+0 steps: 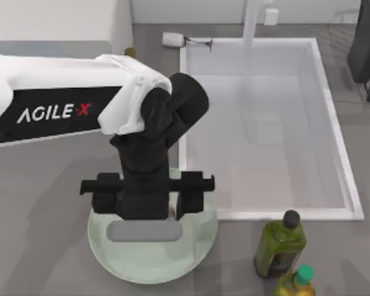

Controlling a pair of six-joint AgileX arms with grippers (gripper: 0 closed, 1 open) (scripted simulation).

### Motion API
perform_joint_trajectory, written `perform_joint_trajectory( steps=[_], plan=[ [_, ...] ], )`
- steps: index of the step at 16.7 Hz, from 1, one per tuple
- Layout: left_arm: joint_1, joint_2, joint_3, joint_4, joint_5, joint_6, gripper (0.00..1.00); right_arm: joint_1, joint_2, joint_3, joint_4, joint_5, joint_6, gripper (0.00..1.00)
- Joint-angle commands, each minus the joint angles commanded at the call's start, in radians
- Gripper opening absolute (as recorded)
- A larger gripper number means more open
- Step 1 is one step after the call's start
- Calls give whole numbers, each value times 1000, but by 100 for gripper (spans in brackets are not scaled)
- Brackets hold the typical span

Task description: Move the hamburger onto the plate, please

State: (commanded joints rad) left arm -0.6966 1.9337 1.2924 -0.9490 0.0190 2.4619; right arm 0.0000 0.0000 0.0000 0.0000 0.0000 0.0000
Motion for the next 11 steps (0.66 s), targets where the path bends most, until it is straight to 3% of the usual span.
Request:
perform_joint_trajectory(
  steps=[5, 11],
  plan=[
    [0, 0, 0, 0, 0, 0, 98, 0, 0, 0, 0, 0, 0, 100],
    [0, 0, 0, 0, 0, 0, 100, 0, 0, 0, 0, 0, 0, 100]
  ],
)
